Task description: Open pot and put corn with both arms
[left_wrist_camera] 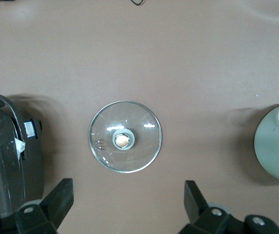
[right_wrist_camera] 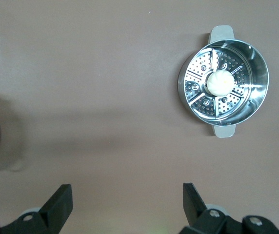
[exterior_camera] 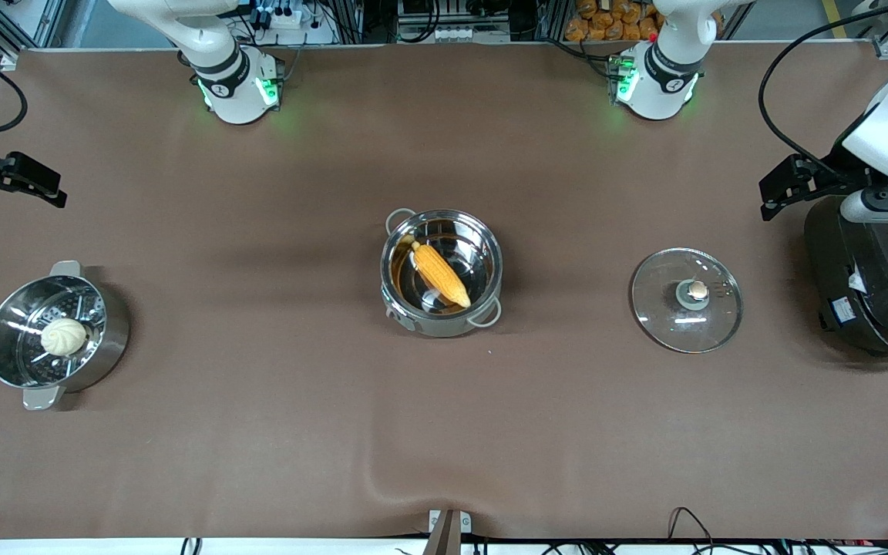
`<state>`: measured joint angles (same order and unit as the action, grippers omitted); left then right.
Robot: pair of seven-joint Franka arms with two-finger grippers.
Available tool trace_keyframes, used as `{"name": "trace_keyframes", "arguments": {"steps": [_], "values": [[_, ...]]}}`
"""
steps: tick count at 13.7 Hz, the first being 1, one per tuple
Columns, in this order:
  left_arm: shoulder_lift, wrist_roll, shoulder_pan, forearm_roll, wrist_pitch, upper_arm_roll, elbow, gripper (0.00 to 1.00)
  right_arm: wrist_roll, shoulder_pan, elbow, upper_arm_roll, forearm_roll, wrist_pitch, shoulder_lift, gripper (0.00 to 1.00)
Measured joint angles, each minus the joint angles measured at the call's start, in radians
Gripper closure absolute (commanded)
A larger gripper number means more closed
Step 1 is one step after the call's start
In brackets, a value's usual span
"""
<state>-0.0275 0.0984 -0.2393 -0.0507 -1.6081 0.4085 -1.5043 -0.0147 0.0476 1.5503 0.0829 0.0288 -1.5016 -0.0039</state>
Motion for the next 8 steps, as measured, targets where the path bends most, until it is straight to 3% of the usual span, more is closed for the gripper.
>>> {"name": "trace_keyframes", "arguments": {"steps": [8], "values": [[0.000, 0.000, -0.008, 0.000, 0.022, -0.005, 0.000, 0.00, -0.001, -0.007, 0.000, -0.011, -0.014, 0.007, 0.000, 0.00]]}}
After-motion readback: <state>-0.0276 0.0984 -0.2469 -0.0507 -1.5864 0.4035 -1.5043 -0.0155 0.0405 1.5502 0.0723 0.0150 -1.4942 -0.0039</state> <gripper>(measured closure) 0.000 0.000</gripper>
